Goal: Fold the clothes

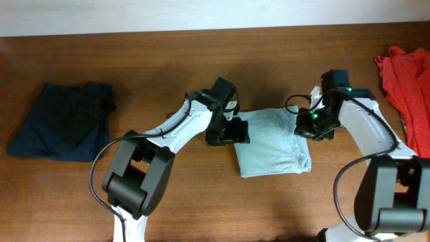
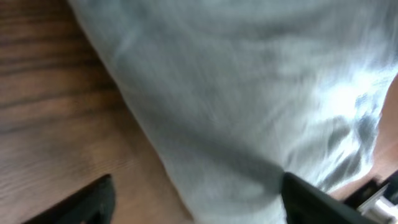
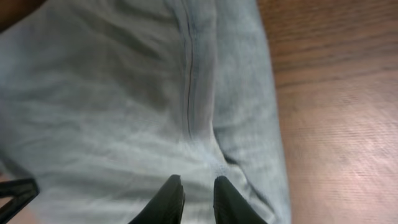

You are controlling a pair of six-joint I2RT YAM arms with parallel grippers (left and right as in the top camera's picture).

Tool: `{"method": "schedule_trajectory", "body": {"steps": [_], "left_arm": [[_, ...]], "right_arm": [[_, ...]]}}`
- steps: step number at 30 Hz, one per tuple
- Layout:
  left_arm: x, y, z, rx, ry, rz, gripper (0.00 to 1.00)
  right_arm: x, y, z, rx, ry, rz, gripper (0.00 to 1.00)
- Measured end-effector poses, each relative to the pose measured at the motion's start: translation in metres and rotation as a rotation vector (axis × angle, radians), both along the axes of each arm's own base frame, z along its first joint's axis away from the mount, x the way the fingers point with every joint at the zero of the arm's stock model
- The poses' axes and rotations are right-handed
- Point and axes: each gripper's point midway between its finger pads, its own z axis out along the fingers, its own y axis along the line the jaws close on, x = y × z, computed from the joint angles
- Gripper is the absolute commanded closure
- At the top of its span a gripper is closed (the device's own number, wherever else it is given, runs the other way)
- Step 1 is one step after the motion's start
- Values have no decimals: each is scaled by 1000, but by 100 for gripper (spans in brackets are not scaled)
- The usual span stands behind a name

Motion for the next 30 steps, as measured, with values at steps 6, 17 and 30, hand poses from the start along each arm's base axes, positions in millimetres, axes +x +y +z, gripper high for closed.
{"method": "schedule_trajectory", "body": {"steps": [6, 17, 30], "left_arm": [[6, -11, -6, -77, 27, 136, 1], [-21, -58, -1, -224, 132, 231, 1], [-39, -69, 1, -258, 251, 280, 1]], "right_arm": [[-13, 6, -33, 3, 67, -12, 78], [-24, 6, -52, 6, 123, -54, 78], [-23, 6, -52, 7, 122, -56, 79]]}}
